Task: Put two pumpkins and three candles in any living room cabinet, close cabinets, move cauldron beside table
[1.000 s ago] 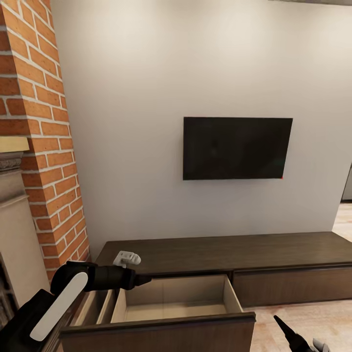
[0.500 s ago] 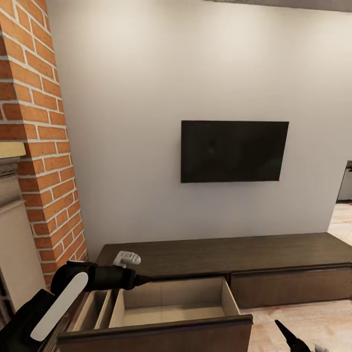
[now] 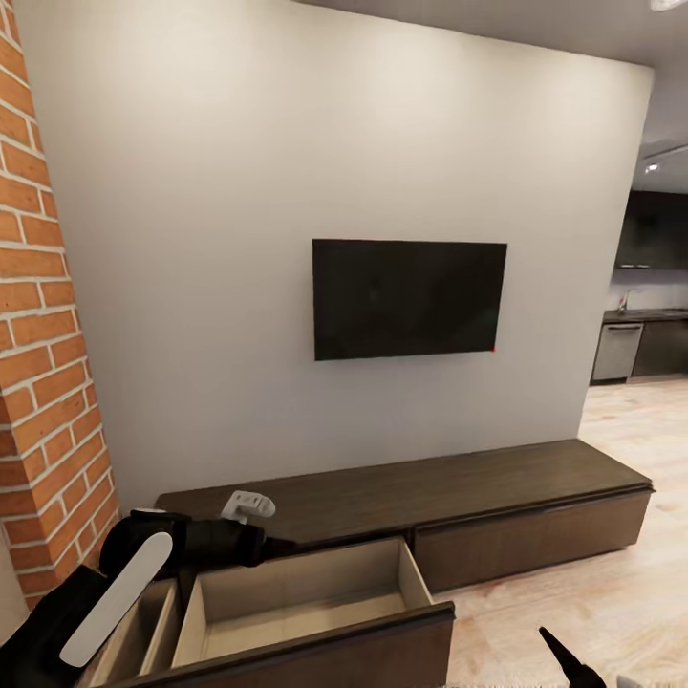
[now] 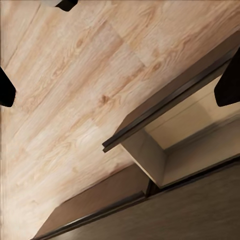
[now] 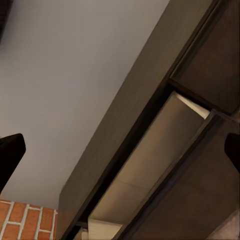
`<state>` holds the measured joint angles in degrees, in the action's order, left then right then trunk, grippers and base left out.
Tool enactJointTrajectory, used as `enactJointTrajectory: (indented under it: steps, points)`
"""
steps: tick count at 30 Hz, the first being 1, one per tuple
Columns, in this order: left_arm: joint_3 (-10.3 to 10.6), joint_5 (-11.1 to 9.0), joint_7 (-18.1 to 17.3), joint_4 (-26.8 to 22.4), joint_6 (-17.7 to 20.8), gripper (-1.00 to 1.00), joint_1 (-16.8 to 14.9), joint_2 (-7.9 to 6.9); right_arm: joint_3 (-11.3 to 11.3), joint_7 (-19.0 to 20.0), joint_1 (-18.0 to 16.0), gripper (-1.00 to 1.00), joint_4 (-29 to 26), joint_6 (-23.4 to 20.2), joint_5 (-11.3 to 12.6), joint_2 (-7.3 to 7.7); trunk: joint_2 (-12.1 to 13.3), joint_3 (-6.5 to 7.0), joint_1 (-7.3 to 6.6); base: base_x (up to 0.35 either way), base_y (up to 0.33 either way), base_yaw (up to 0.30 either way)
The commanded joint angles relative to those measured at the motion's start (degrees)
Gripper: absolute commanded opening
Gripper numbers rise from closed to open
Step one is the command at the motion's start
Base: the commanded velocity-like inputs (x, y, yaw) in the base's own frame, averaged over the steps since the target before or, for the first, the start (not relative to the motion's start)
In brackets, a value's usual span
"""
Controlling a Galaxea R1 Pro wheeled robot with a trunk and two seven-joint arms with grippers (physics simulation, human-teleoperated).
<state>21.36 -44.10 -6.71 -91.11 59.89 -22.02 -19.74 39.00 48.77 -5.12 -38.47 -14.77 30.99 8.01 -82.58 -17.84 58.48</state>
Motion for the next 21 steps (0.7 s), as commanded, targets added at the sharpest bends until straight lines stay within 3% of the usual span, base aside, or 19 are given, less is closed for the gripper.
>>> enactJointTrajectory:
  steps: [1, 6, 21]
  points:
    - [0.06, 0.59, -0.58, -0.03, 0.11, 1.00, -0.04, -0.05, 0.11, 0.05, -0.06, 1.00, 0.04, -0.57, 0.44, -0.01, -0.04, -0.05, 0.00, 0.000, 0.000, -0.285]
    - [0.28, 0.59, -0.58, -0.03, 0.11, 1.00, -0.04, -0.04, 0.12, -0.36, -0.06, 1.00, 0.02, -0.62, 0.49, -0.01, -0.04, 0.03, 0.00, 0.000, 0.000, -0.198]
    - [0.33, 0.57, -0.59, -0.10, 0.11, 1.00, -0.04, -0.12, 0.16, -0.46, -0.06, 1.00, 0.66, -0.52, 0.49, -0.05, -0.04, 0.06, 0.00, -0.015, -0.041, -0.031]
